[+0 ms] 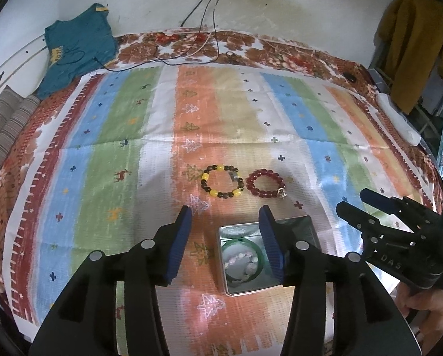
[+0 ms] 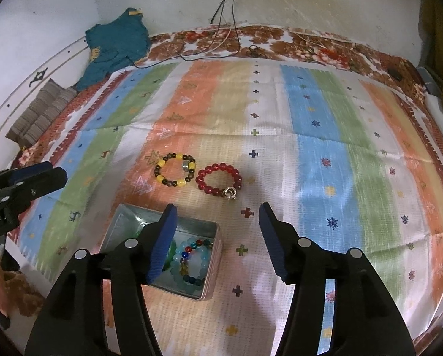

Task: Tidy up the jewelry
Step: 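Move both open tools toward the yellow-black and dark-red bracelets on the cloth, then close the right tool on the dark-red bracelet while the left tool grasps the yellow-black bracelet, then lift and carry both held bracelets back over the silver tin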

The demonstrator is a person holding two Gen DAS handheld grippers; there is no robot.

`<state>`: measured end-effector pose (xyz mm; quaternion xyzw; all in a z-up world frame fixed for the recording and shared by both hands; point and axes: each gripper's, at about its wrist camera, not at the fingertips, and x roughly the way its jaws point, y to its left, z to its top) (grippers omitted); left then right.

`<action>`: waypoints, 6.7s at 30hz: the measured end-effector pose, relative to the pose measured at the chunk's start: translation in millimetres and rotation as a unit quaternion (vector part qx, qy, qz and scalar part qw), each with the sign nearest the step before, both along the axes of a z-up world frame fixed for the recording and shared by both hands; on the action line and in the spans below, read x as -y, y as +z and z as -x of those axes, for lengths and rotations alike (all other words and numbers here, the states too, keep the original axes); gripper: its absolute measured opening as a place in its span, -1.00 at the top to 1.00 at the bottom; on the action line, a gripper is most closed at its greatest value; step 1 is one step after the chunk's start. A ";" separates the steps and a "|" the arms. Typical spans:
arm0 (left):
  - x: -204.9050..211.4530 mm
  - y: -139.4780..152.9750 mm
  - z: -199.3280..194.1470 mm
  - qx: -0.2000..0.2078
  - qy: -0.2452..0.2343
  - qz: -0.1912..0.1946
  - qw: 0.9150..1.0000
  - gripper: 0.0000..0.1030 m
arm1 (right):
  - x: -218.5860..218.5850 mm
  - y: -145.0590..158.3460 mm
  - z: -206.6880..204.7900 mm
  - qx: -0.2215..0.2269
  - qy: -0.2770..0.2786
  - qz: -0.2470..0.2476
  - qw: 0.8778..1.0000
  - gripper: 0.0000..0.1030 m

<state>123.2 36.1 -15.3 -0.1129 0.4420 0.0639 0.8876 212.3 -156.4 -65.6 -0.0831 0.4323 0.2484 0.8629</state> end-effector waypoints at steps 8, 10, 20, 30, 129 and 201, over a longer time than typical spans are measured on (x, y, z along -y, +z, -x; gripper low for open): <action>-0.7 -0.7 -2.6 -0.002 -0.001 0.000 1.000 -0.06 | -2.0 -2.0 -2.6 -0.005 0.003 0.003 1.000 -0.20; -0.4 -0.9 -3.3 -0.001 -0.001 0.000 1.000 -0.08 | -3.3 -2.4 -4.0 -0.005 0.005 0.004 1.000 -0.22; -10.0 -7.5 -20.3 -0.017 0.012 -0.005 1.000 -0.30 | -10.9 -9.9 -17.6 -0.016 0.006 0.031 0.999 -0.41; -40.0 -39.3 -54.8 -0.070 0.040 -0.023 0.996 -0.36 | -16.7 -20.6 -46.4 -0.032 -0.005 0.044 0.999 -0.51; -30.1 -94.2 -162.3 -0.104 -0.036 -0.032 0.993 0.81 | -65.8 -79.6 -135.9 -0.038 0.026 0.083 0.995 0.72; 7.6 11.2 -49.1 0.002 -0.059 -0.019 0.998 0.81 | -27.4 8.9 -23.3 0.057 0.040 -0.013 0.997 0.72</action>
